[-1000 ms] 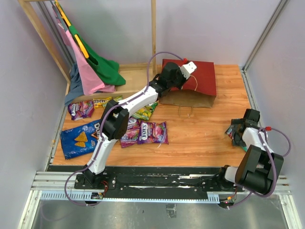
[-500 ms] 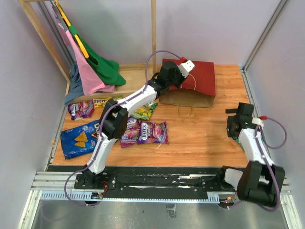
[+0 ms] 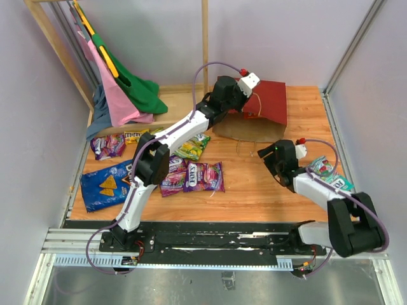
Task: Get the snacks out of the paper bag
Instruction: Take out the snack from the paper bag, then place the snack at the center of the board.
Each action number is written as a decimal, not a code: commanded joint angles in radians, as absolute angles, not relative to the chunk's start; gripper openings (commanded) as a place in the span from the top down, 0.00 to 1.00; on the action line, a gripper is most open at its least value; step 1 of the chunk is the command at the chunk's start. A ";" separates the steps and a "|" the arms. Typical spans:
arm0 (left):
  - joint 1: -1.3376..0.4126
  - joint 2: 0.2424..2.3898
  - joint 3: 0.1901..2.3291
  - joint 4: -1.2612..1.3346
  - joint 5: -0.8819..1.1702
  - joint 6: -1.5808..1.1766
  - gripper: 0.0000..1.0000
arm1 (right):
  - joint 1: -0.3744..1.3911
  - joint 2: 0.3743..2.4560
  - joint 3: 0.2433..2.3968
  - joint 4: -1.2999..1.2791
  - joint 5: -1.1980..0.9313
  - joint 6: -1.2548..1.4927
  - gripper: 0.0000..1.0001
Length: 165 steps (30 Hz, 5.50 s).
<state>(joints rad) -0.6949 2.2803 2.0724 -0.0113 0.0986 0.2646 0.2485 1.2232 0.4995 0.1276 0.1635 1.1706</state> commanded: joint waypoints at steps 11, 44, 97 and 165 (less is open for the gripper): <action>-0.686 2.260 2.102 -0.020 0.108 0.267 0.99 | 0.334 1.652 0.675 0.762 0.155 1.307 0.35; -0.681 2.241 2.161 -0.134 0.164 0.218 0.99 | 0.365 2.062 0.920 0.931 0.346 1.506 0.29; -0.681 2.277 2.271 -0.195 0.267 0.119 0.99 | 0.327 2.288 1.331 0.543 0.661 1.665 0.35; -0.618 2.332 2.280 -0.214 0.182 0.161 0.98 | 0.140 0.895 1.077 -0.723 -0.139 0.378 0.99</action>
